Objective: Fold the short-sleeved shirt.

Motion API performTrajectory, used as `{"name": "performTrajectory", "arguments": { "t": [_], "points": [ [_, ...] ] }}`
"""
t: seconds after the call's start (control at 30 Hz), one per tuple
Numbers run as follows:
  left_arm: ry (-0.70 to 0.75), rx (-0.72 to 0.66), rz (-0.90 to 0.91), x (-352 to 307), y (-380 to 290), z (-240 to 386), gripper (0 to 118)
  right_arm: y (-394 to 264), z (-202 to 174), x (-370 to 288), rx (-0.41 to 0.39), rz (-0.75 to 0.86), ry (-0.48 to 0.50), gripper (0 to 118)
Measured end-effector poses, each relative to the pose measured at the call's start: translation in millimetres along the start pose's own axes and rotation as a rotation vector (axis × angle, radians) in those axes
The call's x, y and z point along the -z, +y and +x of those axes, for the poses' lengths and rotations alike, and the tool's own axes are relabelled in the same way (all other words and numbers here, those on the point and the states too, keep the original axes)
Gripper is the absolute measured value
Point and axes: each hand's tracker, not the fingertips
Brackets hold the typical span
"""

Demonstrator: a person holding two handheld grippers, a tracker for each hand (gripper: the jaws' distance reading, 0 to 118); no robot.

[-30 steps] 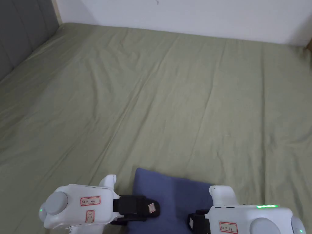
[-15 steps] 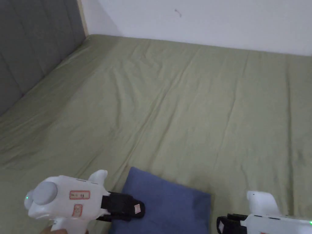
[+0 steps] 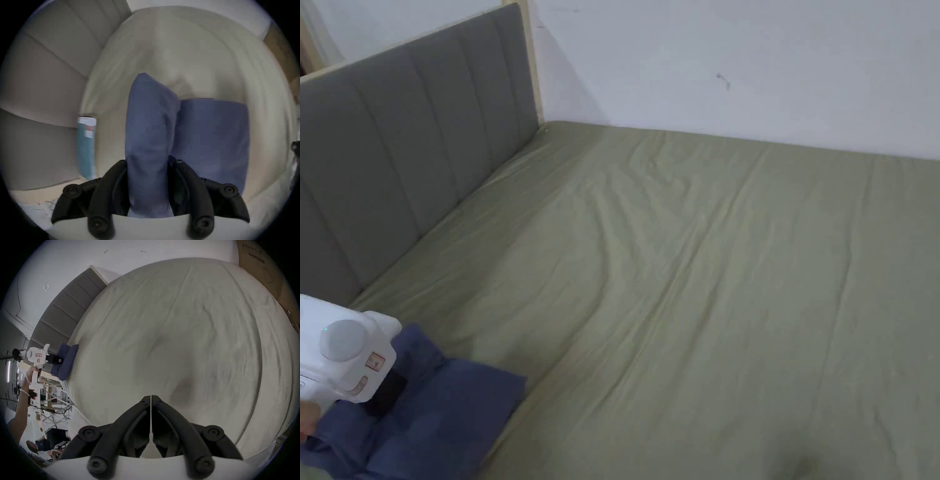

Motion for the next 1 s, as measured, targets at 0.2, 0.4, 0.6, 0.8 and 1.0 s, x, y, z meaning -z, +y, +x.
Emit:
{"name": "performTrajectory", "arguments": {
  "t": [0.2, 0.4, 0.6, 0.8, 1.0],
  "points": [
    [0.101, -0.046, 0.035, -7, -5, 7, 106, -2, 0, 5, -0.001, -0.029, 0.004, 1],
    [-0.132, -0.189, 0.126, -46, -18, 16, 105, -2, 6, -1, 0.011, -0.021, 0.020, 1],
    [-0.407, -0.348, 0.264, -93, -36, 63, 3, -9, 13, -14, 0.013, 0.010, 0.039, 1],
    [-0.484, -0.291, 0.365, -128, -52, 143, 0, -21, 21, -30, 0.013, 0.040, 0.048, 1],
    [-0.392, -0.146, 0.572, -189, -71, 214, 0, -32, 32, -55, 0.058, 0.141, 0.053, 1]
  ]
}}
